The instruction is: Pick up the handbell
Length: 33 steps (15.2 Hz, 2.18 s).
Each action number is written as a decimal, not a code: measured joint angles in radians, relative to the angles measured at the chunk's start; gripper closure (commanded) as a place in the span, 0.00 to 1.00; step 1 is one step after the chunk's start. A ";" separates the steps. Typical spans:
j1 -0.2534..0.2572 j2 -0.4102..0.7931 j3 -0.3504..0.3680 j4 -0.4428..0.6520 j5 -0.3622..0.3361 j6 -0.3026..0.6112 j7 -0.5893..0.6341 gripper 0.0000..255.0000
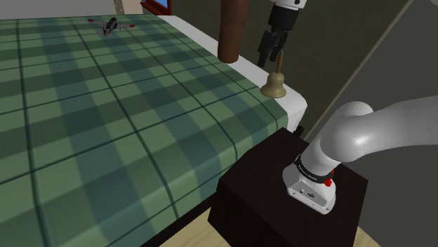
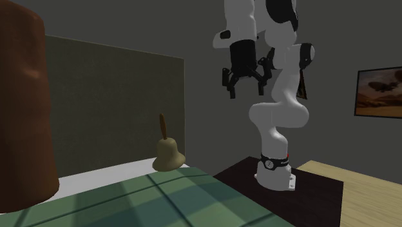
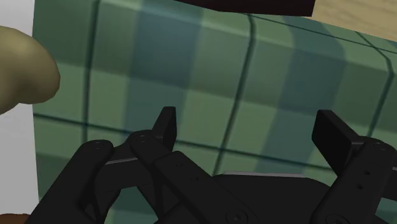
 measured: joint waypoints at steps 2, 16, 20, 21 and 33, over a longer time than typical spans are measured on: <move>-0.004 0.005 -0.012 0.000 -0.010 0.004 -0.016 0.00; -0.073 0.233 -0.272 0.120 -0.198 0.106 -0.393 0.00; -0.085 0.331 -0.346 0.190 -0.222 0.140 -0.507 0.00; -0.087 0.357 -0.363 0.213 -0.225 0.145 -0.535 0.00; -0.112 0.647 -0.506 0.403 -0.174 0.253 -0.799 0.00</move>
